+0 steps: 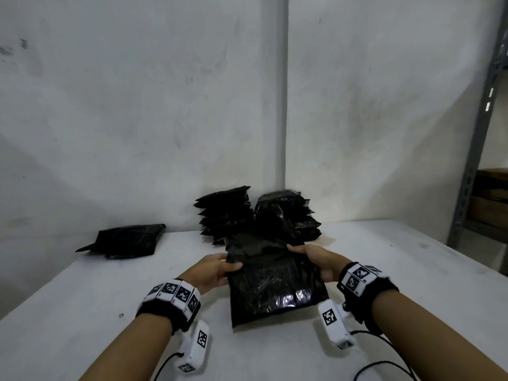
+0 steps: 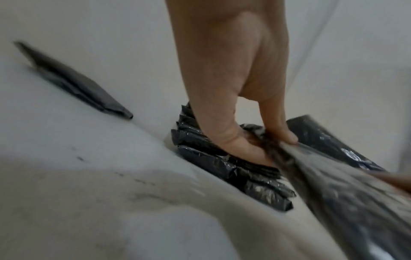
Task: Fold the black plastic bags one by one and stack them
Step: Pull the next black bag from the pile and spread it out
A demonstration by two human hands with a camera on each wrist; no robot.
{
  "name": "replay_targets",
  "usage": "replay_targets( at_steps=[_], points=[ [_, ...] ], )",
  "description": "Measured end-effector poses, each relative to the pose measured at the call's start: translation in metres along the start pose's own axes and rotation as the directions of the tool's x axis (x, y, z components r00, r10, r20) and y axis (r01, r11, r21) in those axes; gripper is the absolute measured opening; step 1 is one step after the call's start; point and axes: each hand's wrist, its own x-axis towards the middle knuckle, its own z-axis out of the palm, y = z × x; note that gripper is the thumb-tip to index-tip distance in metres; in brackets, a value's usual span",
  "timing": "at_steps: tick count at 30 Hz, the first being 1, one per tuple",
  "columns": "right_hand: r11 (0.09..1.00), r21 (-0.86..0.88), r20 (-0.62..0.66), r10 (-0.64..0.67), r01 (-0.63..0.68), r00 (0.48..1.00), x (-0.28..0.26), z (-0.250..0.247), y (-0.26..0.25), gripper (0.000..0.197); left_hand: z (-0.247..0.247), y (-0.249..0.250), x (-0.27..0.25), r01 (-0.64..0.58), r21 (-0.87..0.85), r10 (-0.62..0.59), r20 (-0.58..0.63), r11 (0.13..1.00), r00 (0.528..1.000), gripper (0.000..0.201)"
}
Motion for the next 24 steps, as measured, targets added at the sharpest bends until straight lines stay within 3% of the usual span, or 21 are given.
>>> replay_targets(
  at_steps=[4, 7, 10, 12, 15, 20, 24],
  points=[
    [0.989, -0.134, 0.045, 0.071, -0.065, 0.996, 0.007, -0.006, 0.017, 0.029, -0.001, -0.010, 0.002, 0.094, 0.111, -0.097, 0.019, 0.989, 0.995, 0.037],
    [0.966, -0.257, -0.002, 0.028, -0.027, 1.000, 0.014, -0.014, 0.022, 0.040, -0.002, -0.013, 0.007, 0.129, 0.144, -0.134, 0.025, 0.981, 0.991, 0.038],
    [0.972, -0.231, -0.014, -0.049, 0.044, 0.999, 0.016, -0.017, 0.022, 0.037, -0.004, -0.016, 0.012, 0.133, 0.177, -0.141, 0.033, 0.975, 0.989, 0.039],
    [0.971, -0.209, -0.023, -0.120, 0.113, 0.992, 0.018, -0.019, 0.020, 0.039, -0.004, -0.016, 0.013, 0.109, 0.194, -0.112, 0.003, 0.975, 0.994, 0.032],
    [0.966, -0.189, -0.055, -0.189, 0.176, 0.980, 0.021, -0.022, 0.018, 0.039, -0.004, -0.015, 0.016, 0.047, 0.056, -0.045, -0.051, 0.997, 0.998, 0.039],
    [0.959, -0.207, -0.064, -0.209, 0.192, 0.976, 0.027, -0.027, 0.019, 0.035, -0.005, -0.012, 0.026, -0.087, -0.058, 0.074, -0.188, 0.995, 0.979, 0.035],
    [0.950, -0.237, -0.068, -0.224, 0.202, 0.972, 0.026, -0.026, 0.015, 0.033, 0.001, -0.007, 0.027, -0.116, -0.046, 0.104, -0.200, 0.992, 0.974, 0.028]
  ],
)
